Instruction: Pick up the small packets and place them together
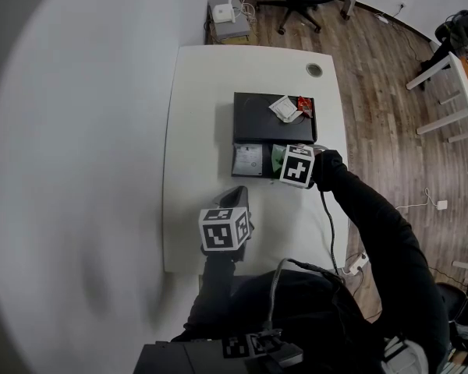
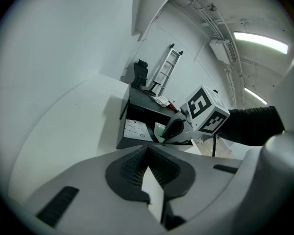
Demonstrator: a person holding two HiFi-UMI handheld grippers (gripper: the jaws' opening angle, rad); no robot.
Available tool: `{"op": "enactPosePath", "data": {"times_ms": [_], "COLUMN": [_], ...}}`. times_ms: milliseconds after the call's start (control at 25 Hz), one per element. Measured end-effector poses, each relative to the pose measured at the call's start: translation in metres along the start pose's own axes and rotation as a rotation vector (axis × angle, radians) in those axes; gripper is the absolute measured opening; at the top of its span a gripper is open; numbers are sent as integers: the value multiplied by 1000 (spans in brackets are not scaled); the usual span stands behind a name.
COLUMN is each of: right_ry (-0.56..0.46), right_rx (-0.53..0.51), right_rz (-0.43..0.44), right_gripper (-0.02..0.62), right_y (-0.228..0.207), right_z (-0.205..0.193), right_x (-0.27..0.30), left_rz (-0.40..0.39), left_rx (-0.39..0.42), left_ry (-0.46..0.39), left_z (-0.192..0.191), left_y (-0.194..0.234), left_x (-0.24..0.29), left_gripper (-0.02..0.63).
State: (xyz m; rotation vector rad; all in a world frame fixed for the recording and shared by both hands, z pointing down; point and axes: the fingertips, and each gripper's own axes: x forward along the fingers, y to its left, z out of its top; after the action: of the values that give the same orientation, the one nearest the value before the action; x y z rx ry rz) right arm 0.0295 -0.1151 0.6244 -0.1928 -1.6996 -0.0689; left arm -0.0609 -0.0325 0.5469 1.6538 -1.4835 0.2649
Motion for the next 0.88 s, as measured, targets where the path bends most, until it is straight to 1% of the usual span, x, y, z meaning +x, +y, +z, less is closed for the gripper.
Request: {"op": "enactPosePath", "data": {"times_ms": [120, 200, 280, 400, 680, 800, 880], "right_ry": [-21, -14, -19, -63, -253, -345, -408], "right_rx": [25, 55, 94, 131, 124, 114, 122], "right_rz": [1, -6, 5, 25, 46, 1, -59], "right_gripper": [41, 23, 17, 14, 14, 15, 14], "right_y": [-1, -4, -5, -2, 7, -3, -20], "right_z": [2, -3, -7, -5, 20, 33, 43], "right_x": [-4, -6, -9, -17, -76, -106, -124], "left_rz": [3, 2, 0, 0, 0, -4, -8], "left_rx": [3, 4, 6, 10, 21, 28, 32], "left_ry": [-1, -3, -4, -5, -14, -13, -12], "left_z": [0, 1, 1, 1, 3, 3, 4], "left_y": [1, 2, 2, 4, 3, -1, -3], "left_x": [-3, -4, -3, -4, -8, -7, -8], "left_gripper": [0, 0, 0, 0, 0, 0, 0]}}
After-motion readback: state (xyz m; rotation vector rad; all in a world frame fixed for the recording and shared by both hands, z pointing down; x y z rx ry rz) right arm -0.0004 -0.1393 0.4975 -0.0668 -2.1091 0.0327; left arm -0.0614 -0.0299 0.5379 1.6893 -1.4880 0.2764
